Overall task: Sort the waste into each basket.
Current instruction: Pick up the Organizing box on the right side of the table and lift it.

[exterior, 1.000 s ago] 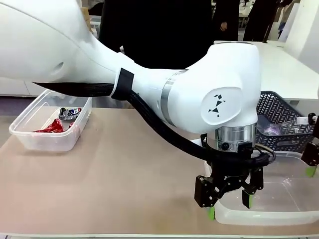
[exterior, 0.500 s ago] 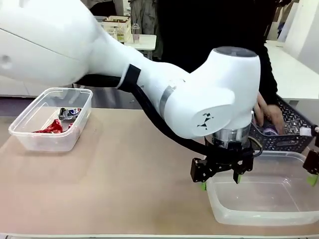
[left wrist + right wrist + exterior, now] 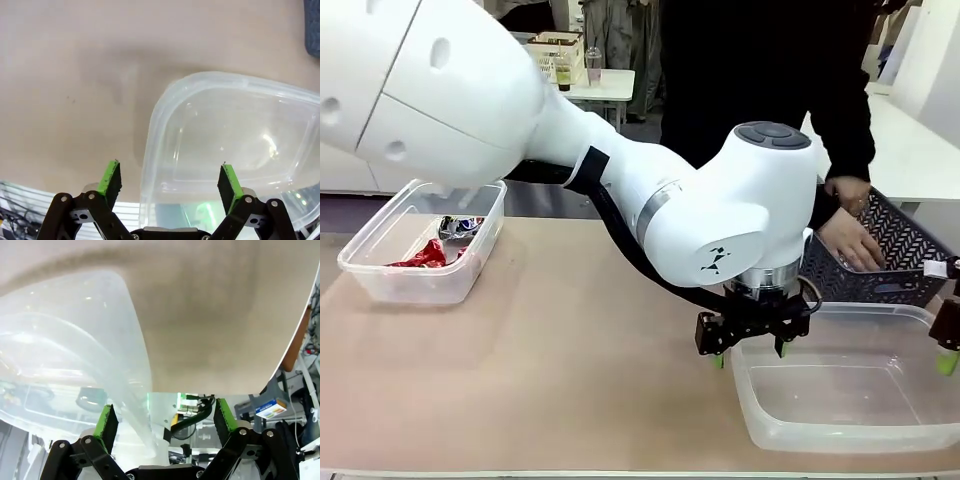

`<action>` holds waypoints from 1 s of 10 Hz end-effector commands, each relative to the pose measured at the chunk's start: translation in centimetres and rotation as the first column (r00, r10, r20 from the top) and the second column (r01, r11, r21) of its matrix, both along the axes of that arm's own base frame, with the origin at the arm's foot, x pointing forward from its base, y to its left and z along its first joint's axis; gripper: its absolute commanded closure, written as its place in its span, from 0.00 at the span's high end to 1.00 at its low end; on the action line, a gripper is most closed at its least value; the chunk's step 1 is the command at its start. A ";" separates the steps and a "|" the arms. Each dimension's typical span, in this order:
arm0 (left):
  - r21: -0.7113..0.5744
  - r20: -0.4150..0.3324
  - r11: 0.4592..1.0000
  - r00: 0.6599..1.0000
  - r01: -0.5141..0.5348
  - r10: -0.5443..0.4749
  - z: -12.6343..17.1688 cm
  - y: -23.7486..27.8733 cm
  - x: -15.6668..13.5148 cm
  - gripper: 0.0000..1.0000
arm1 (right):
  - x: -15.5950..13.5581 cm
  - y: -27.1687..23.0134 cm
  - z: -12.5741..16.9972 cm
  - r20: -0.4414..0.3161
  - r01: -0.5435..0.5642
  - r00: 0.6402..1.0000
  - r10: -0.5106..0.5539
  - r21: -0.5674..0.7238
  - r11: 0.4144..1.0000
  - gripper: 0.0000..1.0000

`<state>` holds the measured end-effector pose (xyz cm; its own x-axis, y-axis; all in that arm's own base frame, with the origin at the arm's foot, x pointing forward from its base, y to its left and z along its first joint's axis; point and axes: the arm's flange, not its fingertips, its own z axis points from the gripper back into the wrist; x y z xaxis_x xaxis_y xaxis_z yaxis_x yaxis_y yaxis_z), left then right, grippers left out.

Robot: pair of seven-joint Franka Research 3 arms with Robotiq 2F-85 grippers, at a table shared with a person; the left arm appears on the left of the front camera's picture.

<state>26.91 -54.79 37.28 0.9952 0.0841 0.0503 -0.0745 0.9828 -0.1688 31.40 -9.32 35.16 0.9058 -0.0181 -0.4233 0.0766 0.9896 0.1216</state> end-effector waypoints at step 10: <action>0.072 0.005 0.991 0.994 0.113 -0.113 -0.2 0.9 -0.9 0.03 | -0.3 -0.5 0.1 -0.047 0.072 0.997 -0.068 0.077 0.994 0.08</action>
<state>26.01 -54.50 36.88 0.9985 -0.0193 0.0522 0.0247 0.9942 -0.1044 30.81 -9.43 34.86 0.8889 -0.0385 -0.4564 0.1283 0.9775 0.1673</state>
